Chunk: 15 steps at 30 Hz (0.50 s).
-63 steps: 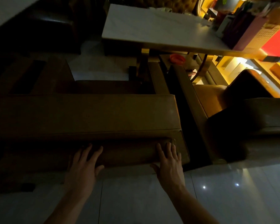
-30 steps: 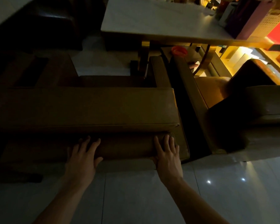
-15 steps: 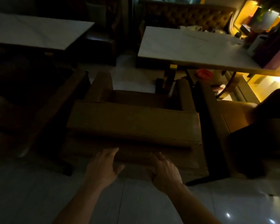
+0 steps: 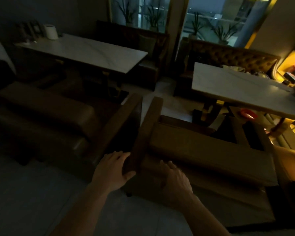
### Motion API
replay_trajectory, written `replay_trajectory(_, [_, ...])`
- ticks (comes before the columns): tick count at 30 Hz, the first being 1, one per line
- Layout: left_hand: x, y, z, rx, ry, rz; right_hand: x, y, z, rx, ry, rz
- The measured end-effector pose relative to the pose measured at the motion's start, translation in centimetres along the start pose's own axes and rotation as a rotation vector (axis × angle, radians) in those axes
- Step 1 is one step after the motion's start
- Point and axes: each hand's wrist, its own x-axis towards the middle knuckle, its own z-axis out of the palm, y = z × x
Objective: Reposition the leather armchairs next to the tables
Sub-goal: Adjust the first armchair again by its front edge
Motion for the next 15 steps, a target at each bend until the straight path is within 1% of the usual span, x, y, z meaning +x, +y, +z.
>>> replay_trajectory(2, [-0.5, -4.4, -2.1, 0.000, 0.018, -0.021, 0.9, -4.5, 0.8, 0.008, 0.020, -0.019])
replay_trajectory(7, [-1.5, -14.4, -5.7, -0.028, 0.080, -0.094, 4.2, -14.1, 4.1, 0.005, -0.021, -0.046])
replay_trajectory(12, [-0.2, -24.1, -6.6, -0.045, 0.115, -0.152, 9.8, -21.4, 8.5, -0.024, -0.048, -0.061])
replay_trajectory(15, [1.2, -30.0, -6.9, -0.029, 0.100, -0.200, 13.6, -25.7, 10.9, -0.036, -0.053, -0.096])
